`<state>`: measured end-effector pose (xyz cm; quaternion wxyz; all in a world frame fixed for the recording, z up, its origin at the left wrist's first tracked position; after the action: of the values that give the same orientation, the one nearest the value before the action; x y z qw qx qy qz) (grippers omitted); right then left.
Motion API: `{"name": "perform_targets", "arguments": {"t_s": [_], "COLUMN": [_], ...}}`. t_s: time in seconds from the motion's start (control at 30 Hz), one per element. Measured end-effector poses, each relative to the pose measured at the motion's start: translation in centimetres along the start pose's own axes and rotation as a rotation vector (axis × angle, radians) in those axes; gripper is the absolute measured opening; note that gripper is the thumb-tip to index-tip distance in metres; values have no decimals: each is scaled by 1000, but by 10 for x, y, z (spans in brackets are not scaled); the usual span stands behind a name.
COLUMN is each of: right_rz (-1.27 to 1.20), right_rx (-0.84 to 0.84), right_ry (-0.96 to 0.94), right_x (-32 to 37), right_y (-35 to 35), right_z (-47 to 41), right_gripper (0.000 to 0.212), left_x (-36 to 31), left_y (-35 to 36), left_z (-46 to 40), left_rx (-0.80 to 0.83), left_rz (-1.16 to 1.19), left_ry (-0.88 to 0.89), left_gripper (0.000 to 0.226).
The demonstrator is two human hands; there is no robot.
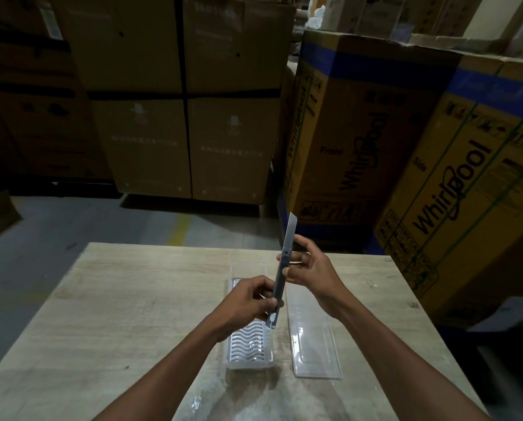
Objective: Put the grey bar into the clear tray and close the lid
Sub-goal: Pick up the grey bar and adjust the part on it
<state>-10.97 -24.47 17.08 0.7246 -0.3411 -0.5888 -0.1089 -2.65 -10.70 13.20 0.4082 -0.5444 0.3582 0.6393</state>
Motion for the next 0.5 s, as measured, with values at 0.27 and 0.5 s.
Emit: {"name": "perform_targets", "arguments": {"t_s": [0.27, 0.5], "right_rz": [-23, -15], "right_rx": [-6, -13], "right_ry": [-32, -33], "right_x": [13, 13], "right_y": [-7, -11], "right_z": [-1, -1], "right_gripper": [73, 76], "left_x": [-3, -4], "left_y": [1, 3], "left_z": [1, 4], "left_rx": [-1, -4], "left_rz": [-16, -37], "left_ry": [2, 11], "left_gripper": [16, 16]}}
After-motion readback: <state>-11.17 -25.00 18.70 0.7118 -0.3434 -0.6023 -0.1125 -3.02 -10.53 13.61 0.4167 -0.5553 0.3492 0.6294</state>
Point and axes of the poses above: each hand's wrist, its own z-axis away from the middle knuckle, its own y-axis out of the palm, x = y × z, the point moved 6 cm from there along -z, towards the middle knuckle, and after that the axes turned 9 degrees about z, right-handed, at the moved point
